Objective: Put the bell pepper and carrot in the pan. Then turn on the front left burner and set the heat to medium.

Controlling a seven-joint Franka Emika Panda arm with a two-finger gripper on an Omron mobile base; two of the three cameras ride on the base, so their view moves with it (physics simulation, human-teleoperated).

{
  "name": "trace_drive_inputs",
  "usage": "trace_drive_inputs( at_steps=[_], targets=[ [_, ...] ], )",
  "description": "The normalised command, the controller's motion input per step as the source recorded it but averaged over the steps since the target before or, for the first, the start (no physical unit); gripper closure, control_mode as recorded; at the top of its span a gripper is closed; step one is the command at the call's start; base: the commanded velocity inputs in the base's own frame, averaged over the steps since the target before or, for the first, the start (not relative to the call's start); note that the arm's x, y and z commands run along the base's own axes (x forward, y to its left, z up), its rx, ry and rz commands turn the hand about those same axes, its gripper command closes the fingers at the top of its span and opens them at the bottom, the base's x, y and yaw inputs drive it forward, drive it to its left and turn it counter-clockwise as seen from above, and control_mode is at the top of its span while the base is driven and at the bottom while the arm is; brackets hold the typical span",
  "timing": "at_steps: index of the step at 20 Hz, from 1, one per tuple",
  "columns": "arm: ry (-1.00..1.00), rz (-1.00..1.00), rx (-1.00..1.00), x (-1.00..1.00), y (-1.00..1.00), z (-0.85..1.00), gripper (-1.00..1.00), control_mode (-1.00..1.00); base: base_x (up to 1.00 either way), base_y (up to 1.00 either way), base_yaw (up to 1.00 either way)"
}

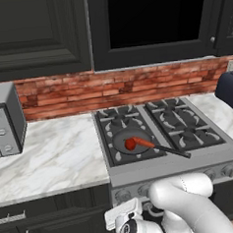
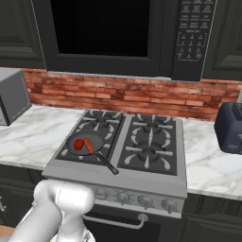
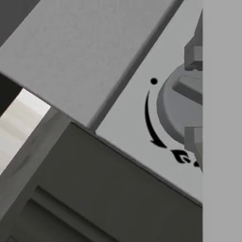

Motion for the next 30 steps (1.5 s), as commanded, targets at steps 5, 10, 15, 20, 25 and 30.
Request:
trace_drive_inputs(
  at_steps=[5,10,15,20,25,30],
  targets=[
    [0.14,0.0,-0.04,0.21,-0.09,-0.18,1.0,-1.0,0.0,0.0,0.0],
    [0.29,0.0,-0.15,0.46,-0.02,-0.14,1.0,-1.0,0.0,0.0,0.0],
    [0.32,0.01,-0.13,0.38,-0.11,-0.01,1.0,-1.0,0.0,0.0,0.0],
    [0.23,0.08,-0.11,0.29,-0.19,-0.01,1.0,-1.0,0.0,0.0,0.0],
    [0.2,0.08,-0.1,0.15,-0.25,-0.06,1.0,-1.0,0.0,0.0,0.0],
    [0.06,0.08,-0.18,0.03,-0.25,-0.16,1.0,-1.0,0.0,0.0,0.0]
  ],
)
